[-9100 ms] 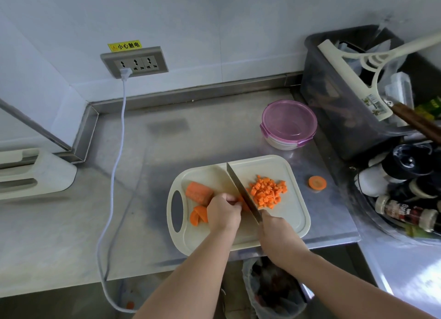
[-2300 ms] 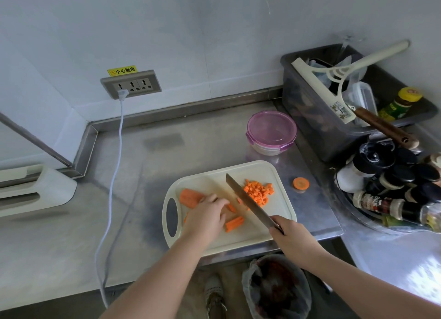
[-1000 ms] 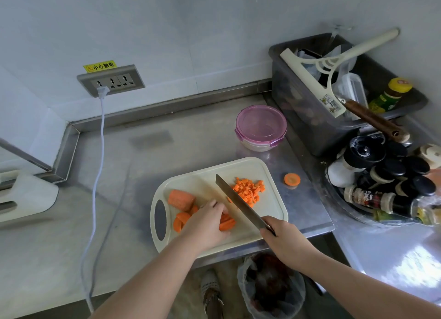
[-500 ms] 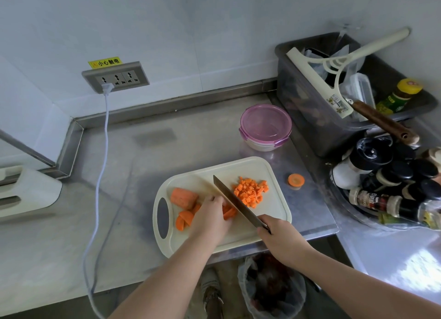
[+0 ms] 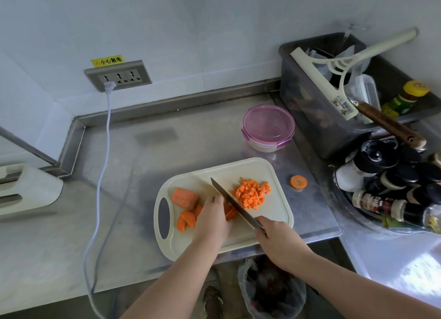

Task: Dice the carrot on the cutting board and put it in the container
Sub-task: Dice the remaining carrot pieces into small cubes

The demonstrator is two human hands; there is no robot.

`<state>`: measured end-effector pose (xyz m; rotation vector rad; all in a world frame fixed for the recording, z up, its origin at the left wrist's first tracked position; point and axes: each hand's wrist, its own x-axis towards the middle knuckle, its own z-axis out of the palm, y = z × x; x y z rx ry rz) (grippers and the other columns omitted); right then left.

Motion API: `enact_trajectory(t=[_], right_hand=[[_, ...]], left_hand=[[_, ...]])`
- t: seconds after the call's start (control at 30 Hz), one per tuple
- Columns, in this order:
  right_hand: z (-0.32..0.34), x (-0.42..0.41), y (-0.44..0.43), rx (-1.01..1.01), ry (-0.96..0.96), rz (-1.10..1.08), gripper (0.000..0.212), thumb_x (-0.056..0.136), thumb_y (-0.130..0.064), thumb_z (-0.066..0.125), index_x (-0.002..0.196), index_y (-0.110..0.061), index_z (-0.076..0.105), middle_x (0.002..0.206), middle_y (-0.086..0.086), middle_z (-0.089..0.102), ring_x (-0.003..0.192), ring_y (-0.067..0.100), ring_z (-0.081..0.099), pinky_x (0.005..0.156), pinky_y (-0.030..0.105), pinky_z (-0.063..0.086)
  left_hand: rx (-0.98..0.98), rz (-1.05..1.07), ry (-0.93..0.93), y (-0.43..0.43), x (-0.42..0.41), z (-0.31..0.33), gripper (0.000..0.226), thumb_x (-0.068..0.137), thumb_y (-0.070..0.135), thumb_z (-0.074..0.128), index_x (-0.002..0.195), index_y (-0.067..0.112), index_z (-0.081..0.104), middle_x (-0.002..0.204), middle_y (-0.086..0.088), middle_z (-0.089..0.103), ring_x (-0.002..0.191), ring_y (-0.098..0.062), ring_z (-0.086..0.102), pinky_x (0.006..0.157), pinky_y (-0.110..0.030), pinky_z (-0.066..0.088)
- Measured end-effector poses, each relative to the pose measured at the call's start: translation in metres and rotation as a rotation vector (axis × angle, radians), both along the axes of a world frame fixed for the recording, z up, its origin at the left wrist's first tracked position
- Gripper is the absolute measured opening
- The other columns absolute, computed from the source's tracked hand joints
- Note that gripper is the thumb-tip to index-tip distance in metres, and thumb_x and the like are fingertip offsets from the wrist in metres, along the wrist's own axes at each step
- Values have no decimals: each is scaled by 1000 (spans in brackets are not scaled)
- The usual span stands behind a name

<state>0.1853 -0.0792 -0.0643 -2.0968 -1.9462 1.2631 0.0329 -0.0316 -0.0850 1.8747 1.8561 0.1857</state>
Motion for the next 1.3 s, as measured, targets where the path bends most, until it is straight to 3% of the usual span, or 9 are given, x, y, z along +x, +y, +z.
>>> enact_trajectory(t=[0.43, 0.8, 0.9, 1.3], right_hand=[[-4, 2, -1, 7, 22, -7, 34, 103, -24, 32, 133, -23, 47, 103, -1, 61, 88, 17, 61, 76, 32, 55], [-5, 1, 4, 25, -1, 10, 33, 103, -24, 30, 131, -21, 48, 102, 0, 61, 87, 16, 61, 75, 29, 54], [-4, 1, 3, 70, -8, -5, 31, 103, -24, 30, 127, -20, 50, 94, 1, 62, 80, 18, 62, 71, 32, 54], [-5, -6, -14, 164, -247, 173, 45, 99, -17, 44, 142, -21, 29, 91, -2, 62, 73, 18, 65, 67, 34, 59]], left_hand=[[6, 61, -20, 1, 2, -3, 34, 85, 24, 66, 117, 14, 56, 117, -2, 56, 104, -17, 58, 77, -21, 44], [34, 45, -40, 3, -2, -6, 33, 86, 24, 66, 116, 14, 57, 116, 0, 56, 102, -15, 58, 80, -20, 46], [54, 29, -51, 1, -3, -4, 37, 87, 29, 65, 120, 16, 56, 119, 1, 54, 106, -15, 57, 82, -21, 46], [186, -114, 39, -15, -16, -7, 25, 94, 36, 53, 114, 24, 63, 116, 11, 56, 100, -10, 60, 74, -19, 42]])
